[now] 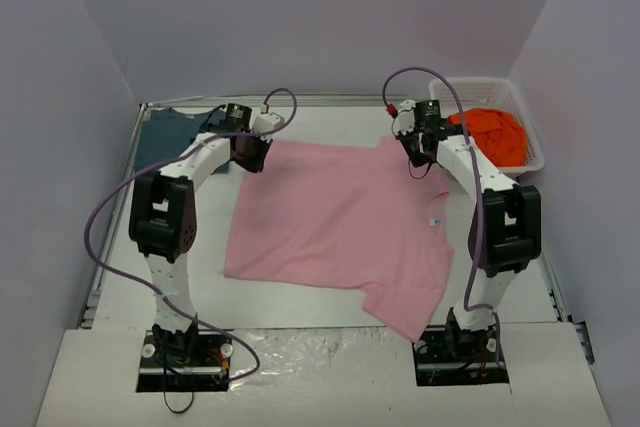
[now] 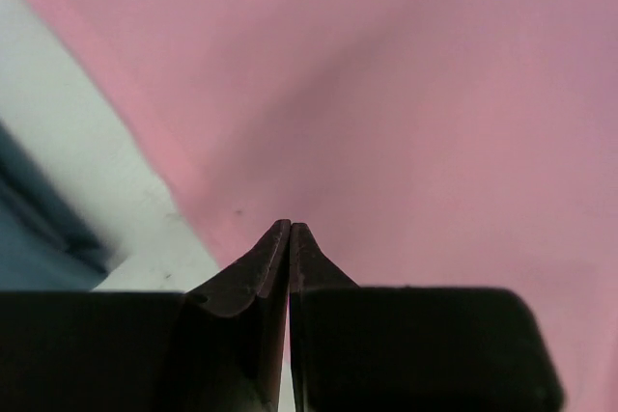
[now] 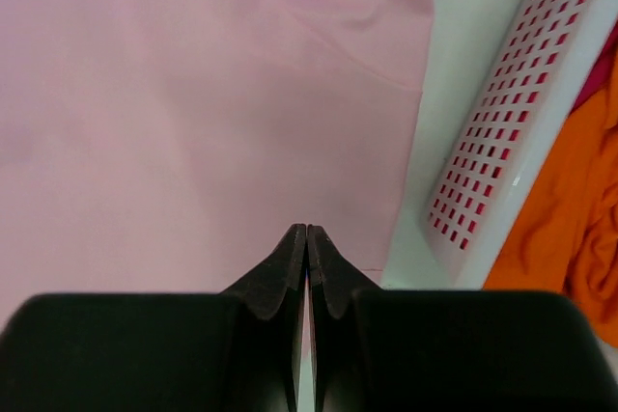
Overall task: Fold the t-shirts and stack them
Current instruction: Flatten out the tshirt
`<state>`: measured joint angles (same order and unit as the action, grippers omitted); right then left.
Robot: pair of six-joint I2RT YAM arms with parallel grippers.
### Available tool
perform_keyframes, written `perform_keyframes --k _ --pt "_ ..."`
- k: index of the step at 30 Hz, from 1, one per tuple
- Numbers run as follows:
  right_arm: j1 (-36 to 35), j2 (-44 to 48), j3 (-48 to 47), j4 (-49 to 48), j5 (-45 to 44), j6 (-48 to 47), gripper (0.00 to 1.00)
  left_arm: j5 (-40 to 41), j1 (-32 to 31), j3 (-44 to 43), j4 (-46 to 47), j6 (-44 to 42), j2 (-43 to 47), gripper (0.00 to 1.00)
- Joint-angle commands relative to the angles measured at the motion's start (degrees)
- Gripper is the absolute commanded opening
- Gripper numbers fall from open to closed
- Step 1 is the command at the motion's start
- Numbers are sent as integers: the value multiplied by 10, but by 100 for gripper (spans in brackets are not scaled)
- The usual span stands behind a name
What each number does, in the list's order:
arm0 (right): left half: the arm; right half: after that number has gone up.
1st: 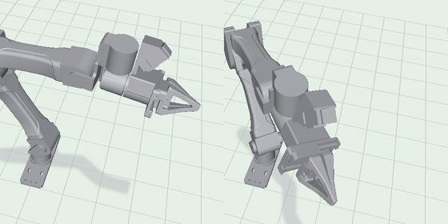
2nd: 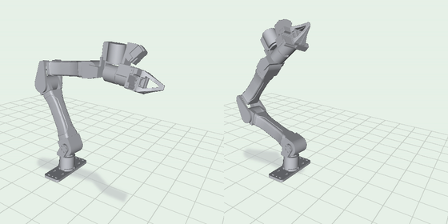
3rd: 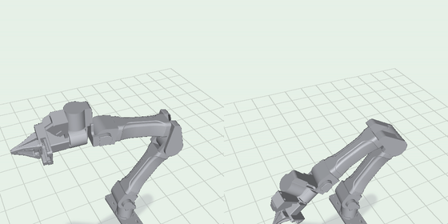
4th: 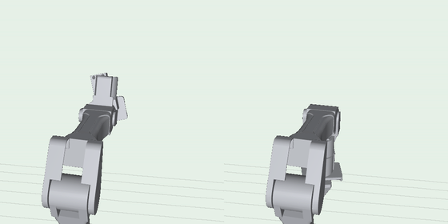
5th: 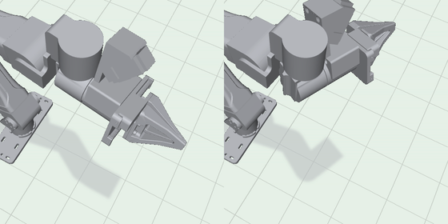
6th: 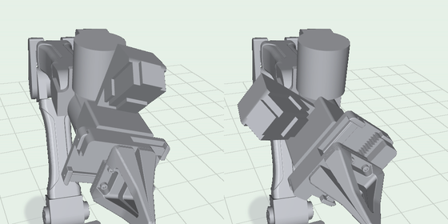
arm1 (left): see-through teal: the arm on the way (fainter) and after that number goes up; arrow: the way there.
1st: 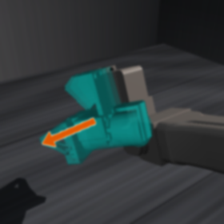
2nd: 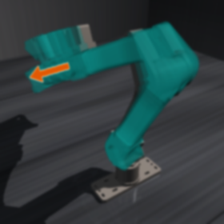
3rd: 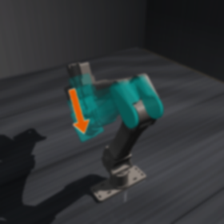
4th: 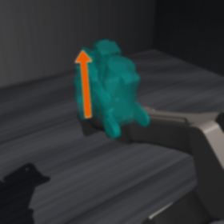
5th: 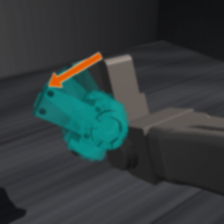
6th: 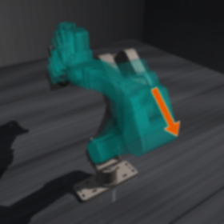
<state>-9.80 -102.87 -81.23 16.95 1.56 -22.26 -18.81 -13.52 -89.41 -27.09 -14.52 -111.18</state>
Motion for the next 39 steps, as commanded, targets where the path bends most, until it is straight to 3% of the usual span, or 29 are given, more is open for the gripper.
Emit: perform_keyframes --k 1,8,18,24,31,39 --pt "-2 -34 5 7 -1 12 0 -70 -1 -73 -28 47 -26 2" --pt "-2 -99 -9 9 -9 20 0 -109 1 -156 -58 79 -126 2" --pt "5 -186 -69 19 -14 10 0 -103 9 -271 -131 93 -246 2" --pt "8 -282 -189 50 -10 5 0 -54 11 -331 -161 108 -292 2" --pt "10 -388 -356 94 -10 -4 0 -45 24 -521 -237 124 -375 2" --pt "11 -455 -461 104 -7 -23 0 58 25 -582 -220 99 -394 2"
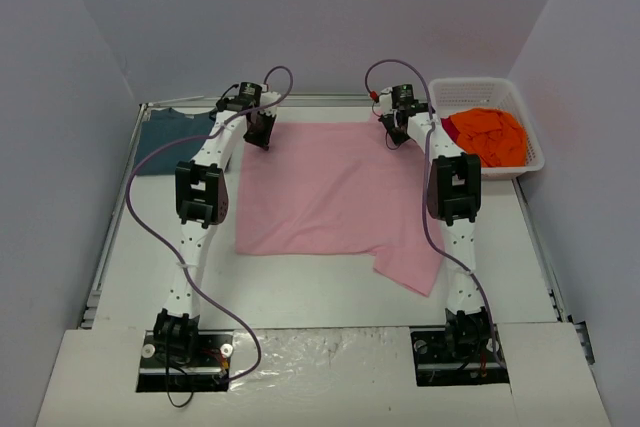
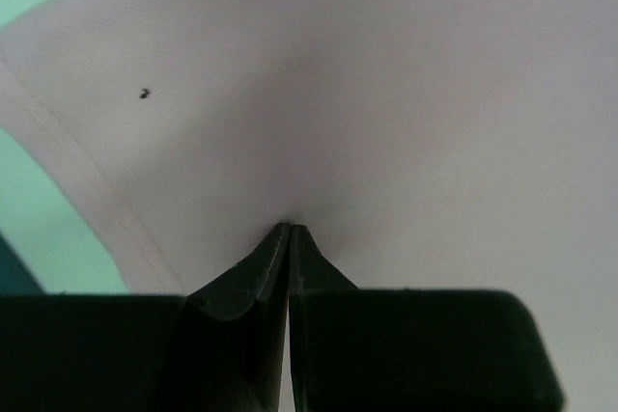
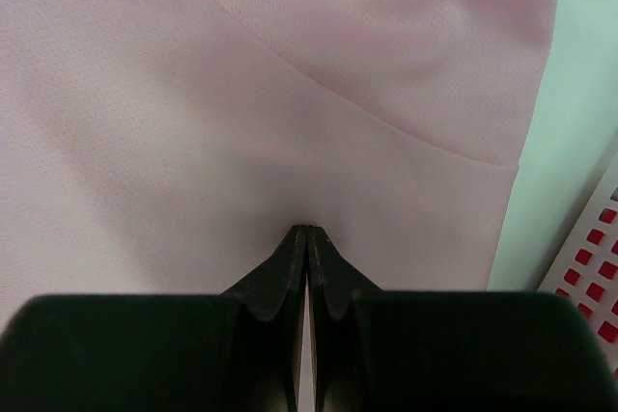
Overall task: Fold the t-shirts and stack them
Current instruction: Flatten out the tshirt
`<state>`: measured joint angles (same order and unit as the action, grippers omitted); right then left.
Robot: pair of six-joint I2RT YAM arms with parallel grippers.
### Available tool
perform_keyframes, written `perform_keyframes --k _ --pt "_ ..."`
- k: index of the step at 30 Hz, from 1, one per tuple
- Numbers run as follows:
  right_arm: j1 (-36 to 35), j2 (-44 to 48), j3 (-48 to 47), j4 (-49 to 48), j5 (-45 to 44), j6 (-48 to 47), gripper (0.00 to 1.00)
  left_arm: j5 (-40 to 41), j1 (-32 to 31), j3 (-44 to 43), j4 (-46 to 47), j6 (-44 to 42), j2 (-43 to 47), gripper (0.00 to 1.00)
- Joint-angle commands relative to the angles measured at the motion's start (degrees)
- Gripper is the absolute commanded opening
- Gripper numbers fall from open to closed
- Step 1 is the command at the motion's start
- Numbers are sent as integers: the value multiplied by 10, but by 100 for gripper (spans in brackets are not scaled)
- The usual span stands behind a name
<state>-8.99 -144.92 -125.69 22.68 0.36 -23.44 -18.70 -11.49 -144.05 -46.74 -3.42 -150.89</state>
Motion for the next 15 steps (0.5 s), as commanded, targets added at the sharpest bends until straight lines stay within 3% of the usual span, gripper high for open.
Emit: perform_keyframes --k 1,9,15 --pt "2 -36 -20 47 6 -13 0 61 5 -37 -26 -13 2 2" --pt "-9 4 -52 45 12 -27 0 81 -1 28 2 -36 71 2" --pt "-26 134 -24 46 32 -12 0 125 -30 88 26 -72 210 2"
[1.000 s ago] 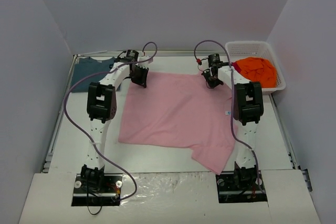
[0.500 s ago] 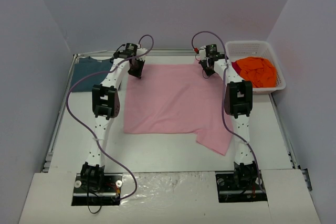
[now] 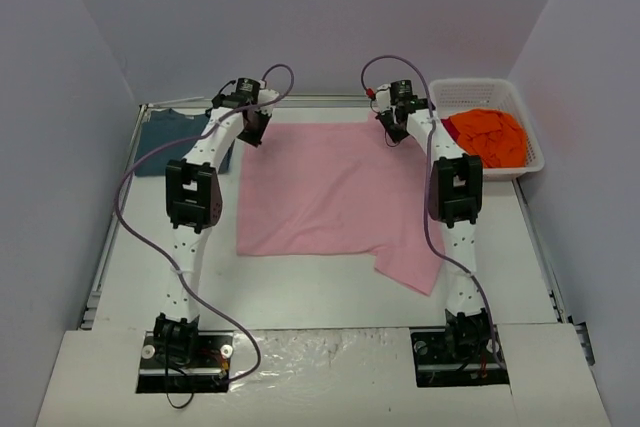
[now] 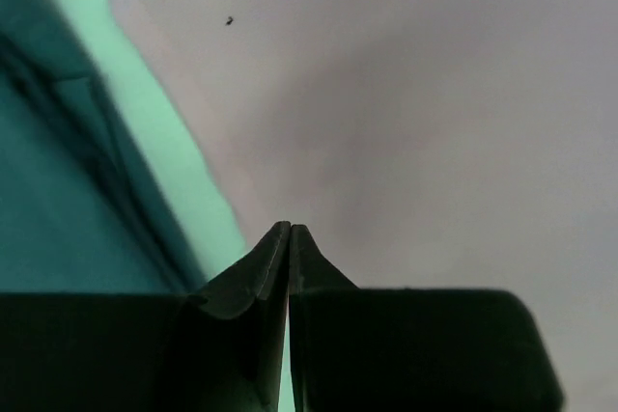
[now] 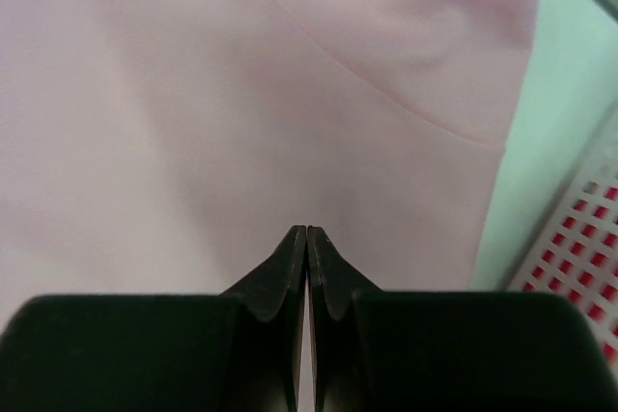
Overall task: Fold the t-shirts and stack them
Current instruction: Flatten out the tshirt, then grap the side of the flattened tshirt closest away from the robot with both arms
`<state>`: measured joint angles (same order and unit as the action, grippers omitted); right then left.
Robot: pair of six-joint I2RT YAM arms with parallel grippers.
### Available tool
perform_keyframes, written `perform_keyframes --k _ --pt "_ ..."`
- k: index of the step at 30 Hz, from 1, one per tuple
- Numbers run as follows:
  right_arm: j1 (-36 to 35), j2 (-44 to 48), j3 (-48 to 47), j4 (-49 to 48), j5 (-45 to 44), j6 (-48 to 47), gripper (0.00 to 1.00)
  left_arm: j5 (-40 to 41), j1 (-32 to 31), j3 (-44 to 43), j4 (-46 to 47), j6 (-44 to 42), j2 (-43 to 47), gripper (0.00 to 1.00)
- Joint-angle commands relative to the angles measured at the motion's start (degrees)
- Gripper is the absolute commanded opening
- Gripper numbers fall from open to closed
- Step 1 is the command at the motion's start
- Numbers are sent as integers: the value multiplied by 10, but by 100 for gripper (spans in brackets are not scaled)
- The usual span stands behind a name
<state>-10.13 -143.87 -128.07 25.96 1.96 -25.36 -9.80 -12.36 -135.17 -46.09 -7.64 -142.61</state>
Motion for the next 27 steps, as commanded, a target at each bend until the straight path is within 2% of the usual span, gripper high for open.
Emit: perform_keyframes --k 1,3,6,7,8,10,11,13,14,17,21,27 --pt "-16 166 25 13 21 15 0 46 -28 24 21 -53 170 2" --pt "-17 210 61 13 25 19 2 65 -51 56 18 -85 210 5" --pt "-17 306 174 15 36 20 9 91 -84 167 18 -149 292 12" --pt "-17 356 238 17 45 18 11 92 -89 243 25 -172 333 13" --pt "-18 381 269 27 53 17 14 85 -94 283 28 -185 355 14" --pt "-18 450 329 44 74 8 31 67 -109 365 34 -230 417 19" --pt "-18 471 381 59 91 -1 43 65 -114 441 43 -245 436 20" --pt "-18 528 431 66 95 0 49 61 -129 516 63 -279 487 23" --pt "-17 546 476 65 96 2 54 62 -133 582 71 -286 503 23" --pt "-16 590 525 54 101 11 57 92 -145 691 121 -295 552 25" --pt "1 598 575 35 109 20 59 120 -154 782 162 -304 616 27" --pt "41 563 600 20 119 30 60 79 -171 857 179 -297 677 30"
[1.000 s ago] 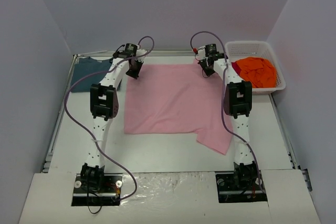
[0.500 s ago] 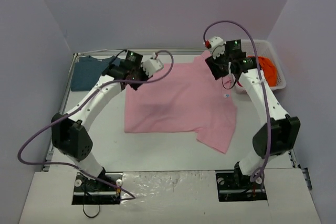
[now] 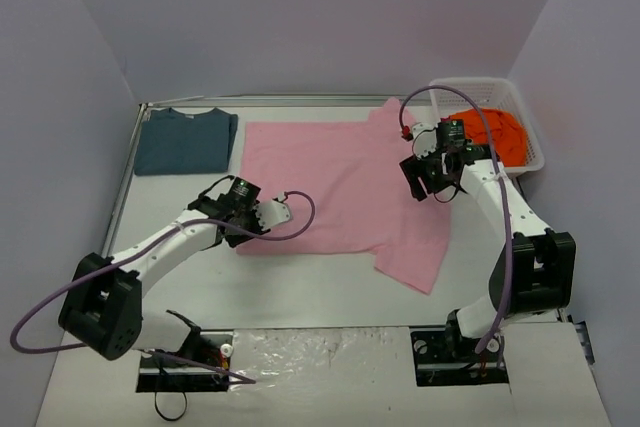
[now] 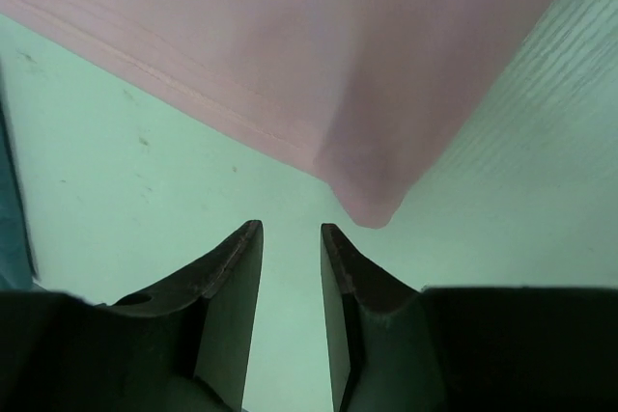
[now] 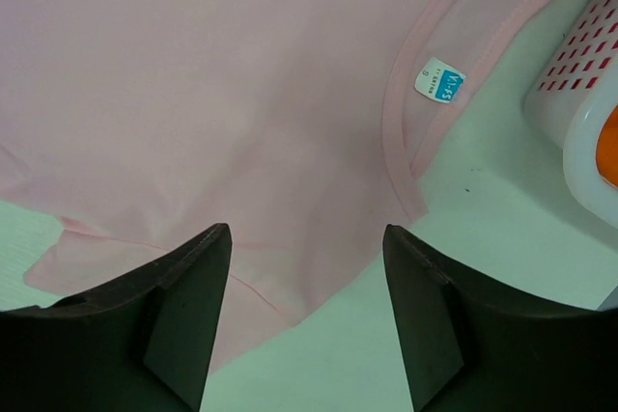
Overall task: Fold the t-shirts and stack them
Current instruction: Grap the side of the flattened tshirt closest away from the robot with both arms
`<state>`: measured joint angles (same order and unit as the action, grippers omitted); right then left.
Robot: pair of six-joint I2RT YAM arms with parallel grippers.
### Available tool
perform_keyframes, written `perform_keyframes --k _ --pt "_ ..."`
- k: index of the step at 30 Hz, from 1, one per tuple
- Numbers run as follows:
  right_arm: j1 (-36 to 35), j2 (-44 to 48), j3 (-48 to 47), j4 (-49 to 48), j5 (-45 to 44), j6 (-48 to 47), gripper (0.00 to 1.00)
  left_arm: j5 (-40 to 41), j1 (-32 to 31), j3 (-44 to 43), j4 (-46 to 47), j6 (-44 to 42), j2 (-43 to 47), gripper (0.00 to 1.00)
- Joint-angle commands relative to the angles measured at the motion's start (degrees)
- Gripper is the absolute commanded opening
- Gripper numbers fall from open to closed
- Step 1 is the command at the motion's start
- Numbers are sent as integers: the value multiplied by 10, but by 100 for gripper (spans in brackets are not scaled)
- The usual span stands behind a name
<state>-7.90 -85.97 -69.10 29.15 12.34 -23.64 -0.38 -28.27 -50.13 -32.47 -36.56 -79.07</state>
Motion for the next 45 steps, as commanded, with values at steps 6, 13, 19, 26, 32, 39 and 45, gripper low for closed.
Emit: perform_keyframes --k 6,13,19,26,32,39,45 --pt "60 -21 40 -34 9 11 62 -28 -42 47 48 6 76 33" --pt "76 -29 52 -44 1 14 64 -21 -61 75 63 -17 60 35" --pt "101 -28 56 -45 7 15 65 -1 -64 100 83 -35 45 35" --pt "107 -38 59 -49 2 13 65 -1 -64 108 98 -45 10 35" --pt "108 -38 63 -49 1 11 66 11 -64 104 110 -41 -27 36" --pt "109 -23 63 -47 -3 14 66 17 -66 81 98 -26 -56 3" --pt "105 39 34 31 22 -39 66 -30 -43 43 57 29 -41 2"
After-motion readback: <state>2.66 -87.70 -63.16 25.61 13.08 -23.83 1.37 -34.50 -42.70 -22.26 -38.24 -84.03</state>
